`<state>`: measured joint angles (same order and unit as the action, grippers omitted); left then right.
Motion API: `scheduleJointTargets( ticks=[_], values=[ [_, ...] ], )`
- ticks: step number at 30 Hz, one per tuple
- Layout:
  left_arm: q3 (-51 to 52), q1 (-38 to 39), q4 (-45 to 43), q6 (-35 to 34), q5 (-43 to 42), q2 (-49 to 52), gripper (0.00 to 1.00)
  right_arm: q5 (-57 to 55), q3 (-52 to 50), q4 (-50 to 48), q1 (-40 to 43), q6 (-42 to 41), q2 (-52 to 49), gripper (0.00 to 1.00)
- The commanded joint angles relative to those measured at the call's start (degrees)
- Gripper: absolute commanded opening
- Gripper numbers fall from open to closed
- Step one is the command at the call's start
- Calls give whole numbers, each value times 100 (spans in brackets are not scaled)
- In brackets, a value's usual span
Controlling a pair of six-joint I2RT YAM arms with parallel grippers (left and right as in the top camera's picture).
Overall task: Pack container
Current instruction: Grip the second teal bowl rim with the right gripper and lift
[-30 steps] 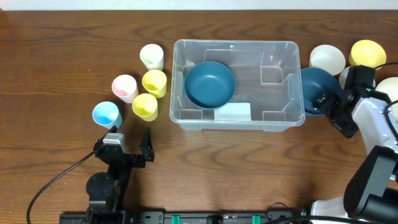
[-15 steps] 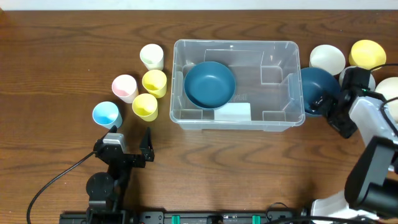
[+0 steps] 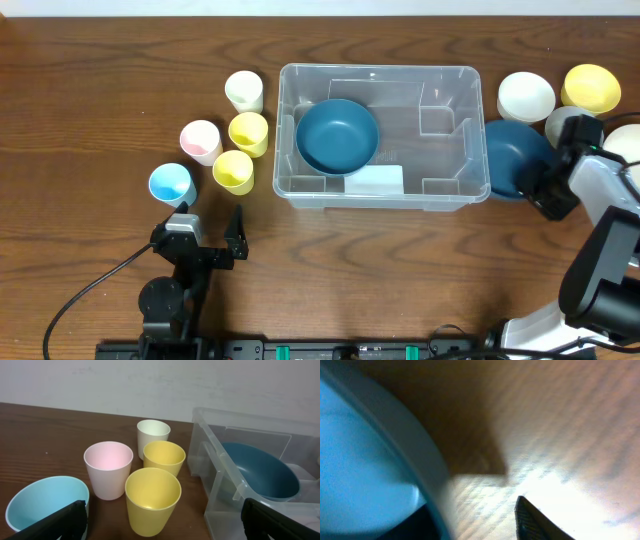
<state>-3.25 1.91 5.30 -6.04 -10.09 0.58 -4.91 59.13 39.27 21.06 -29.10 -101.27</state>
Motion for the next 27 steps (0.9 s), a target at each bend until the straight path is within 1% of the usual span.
scheduleJointTargets(
  ticks=[1, 3, 5, 6, 12, 16, 18, 23, 25, 27],
  values=[
    [177, -35, 55, -28, 50, -35, 98, -87, 76, 140, 297, 2, 2, 32],
    [177, -35, 55, -28, 50, -35, 98, -85, 157, 295, 439, 2, 4, 19],
    [177, -35, 55, -26, 50, -35, 98, -85, 271, 463, 540, 2, 4, 4],
    [177, -35, 57, -26, 50, -35, 98, -85, 341, 555, 573, 2, 4, 1],
    [177, -35, 55, -28, 50, -35, 98, -22, 1058, 1370, 608, 2, 92, 1],
    [177, -35, 55, -26, 50, -35, 98, 232, 1943, 2074, 610, -55, 382, 2],
    [177, -35, 55, -26, 50, -35, 99, 374, 2549, 2459, 608, -129, 636, 1],
    [177, -35, 55, -26, 50, -35, 98, 988, 3974, 2981, 544, -127, 1322, 1],
    [177, -35, 55, -28, 50, -35, 98, 1386, 4428, 3060, 389, -125, 1628, 1],
    [177, -35, 55, -26, 50, -35, 98, 1797, 4671, 3034, 105, -127, 1912, 1]
  ],
)
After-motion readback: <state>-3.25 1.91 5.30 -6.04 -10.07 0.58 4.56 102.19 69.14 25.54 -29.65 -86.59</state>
